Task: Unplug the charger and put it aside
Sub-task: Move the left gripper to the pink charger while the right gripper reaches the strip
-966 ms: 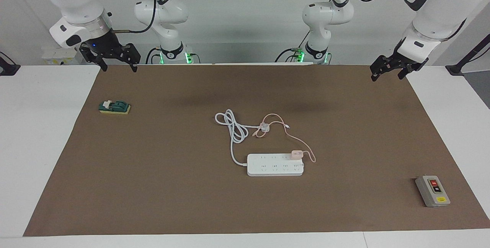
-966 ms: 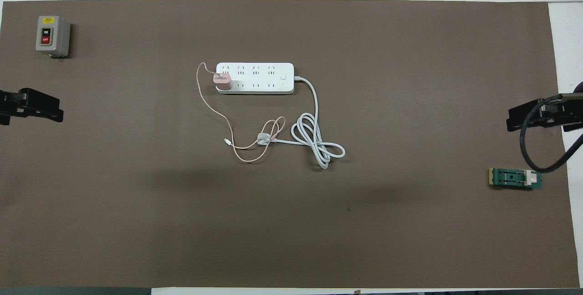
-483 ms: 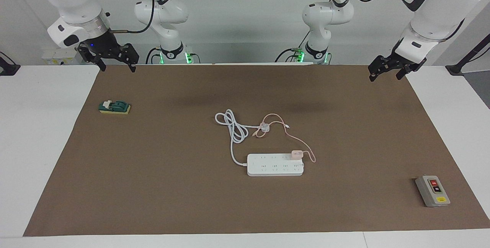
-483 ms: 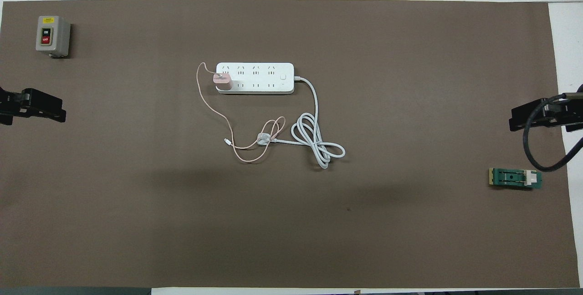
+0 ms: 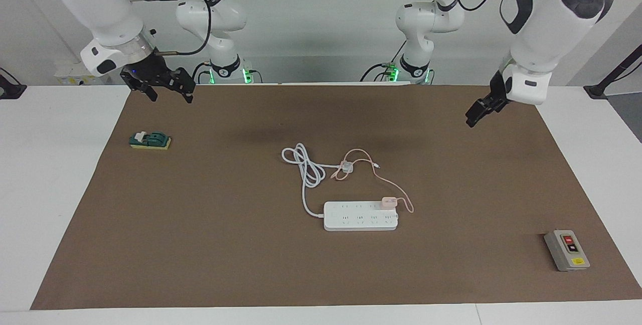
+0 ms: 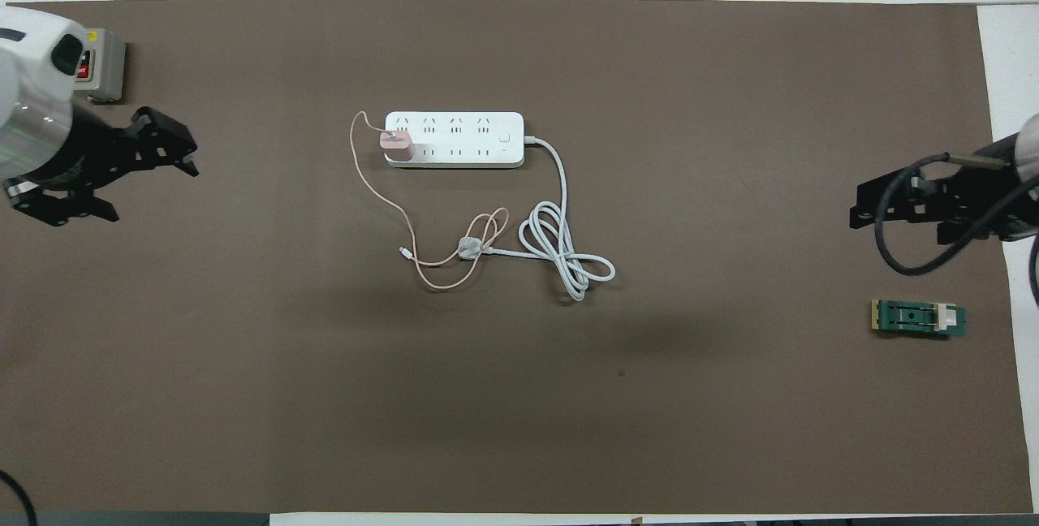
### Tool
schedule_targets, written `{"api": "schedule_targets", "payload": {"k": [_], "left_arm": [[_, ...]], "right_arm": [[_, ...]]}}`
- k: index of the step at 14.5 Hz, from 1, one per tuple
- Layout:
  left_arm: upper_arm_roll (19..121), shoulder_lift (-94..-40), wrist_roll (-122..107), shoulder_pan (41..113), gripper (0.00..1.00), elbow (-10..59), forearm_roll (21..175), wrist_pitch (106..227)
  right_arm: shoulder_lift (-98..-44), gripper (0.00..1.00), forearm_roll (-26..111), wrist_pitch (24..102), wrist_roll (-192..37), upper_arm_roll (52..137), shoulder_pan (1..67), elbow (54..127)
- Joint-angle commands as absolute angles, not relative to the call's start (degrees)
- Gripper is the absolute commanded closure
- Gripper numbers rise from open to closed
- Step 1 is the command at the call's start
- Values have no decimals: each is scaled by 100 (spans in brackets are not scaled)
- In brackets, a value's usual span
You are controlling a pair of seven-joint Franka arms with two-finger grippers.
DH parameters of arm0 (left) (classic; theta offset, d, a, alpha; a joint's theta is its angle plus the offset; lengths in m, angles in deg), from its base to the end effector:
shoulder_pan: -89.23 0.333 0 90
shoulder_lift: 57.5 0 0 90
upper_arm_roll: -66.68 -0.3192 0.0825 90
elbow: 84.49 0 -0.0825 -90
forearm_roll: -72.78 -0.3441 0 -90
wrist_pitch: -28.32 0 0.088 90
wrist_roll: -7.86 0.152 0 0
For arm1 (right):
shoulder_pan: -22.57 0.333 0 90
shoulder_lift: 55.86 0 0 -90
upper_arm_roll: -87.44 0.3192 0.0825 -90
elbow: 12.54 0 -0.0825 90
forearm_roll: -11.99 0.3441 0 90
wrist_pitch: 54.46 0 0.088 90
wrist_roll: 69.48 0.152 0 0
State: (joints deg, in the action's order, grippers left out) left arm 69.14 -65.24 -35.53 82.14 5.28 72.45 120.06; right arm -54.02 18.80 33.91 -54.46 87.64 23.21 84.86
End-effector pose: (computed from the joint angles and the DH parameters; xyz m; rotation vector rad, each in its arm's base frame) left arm 0.5417 -0.0890 0.5150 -2.9599 -0.8998 0.1394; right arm 0.4908 0.0255 0.5427 -3.0099 0.3806 0.2137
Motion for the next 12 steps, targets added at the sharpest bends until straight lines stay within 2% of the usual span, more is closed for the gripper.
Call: {"api": "schedule_targets", "payload": {"k": [1, 3, 6, 9, 10, 12], "left_arm": [[6827, -7434, -5553, 7791, 0, -125, 7331, 12357], [6809, -7909, -6443, 7631, 0, -510, 7322, 12473], [6748, -9068, -7990, 7482, 0, -1766, 7287, 12517], [6328, -9501, -8591, 6912, 0, -1892, 7287, 13140], [6003, -9772, -8627, 6588, 0, -1988, 7322, 13168], [5886, -9810, -9100, 6479, 0, -2025, 7462, 13465]], "right_arm": [[-5769, 0, 2375, 3728, -4133, 8806, 2608, 8589], [-6121, 0, 2744, 4123, -3139, 8806, 2968, 8581], [-6569, 0, 3332, 4773, -1933, 8806, 3373, 8581], [-7061, 0, 4026, 5504, -1010, 8806, 3724, 8537], [-7420, 0, 4429, 5627, -589, 8797, 3864, 8276], [-7931, 0, 4679, 5672, -33, 8806, 3927, 7809]]}}
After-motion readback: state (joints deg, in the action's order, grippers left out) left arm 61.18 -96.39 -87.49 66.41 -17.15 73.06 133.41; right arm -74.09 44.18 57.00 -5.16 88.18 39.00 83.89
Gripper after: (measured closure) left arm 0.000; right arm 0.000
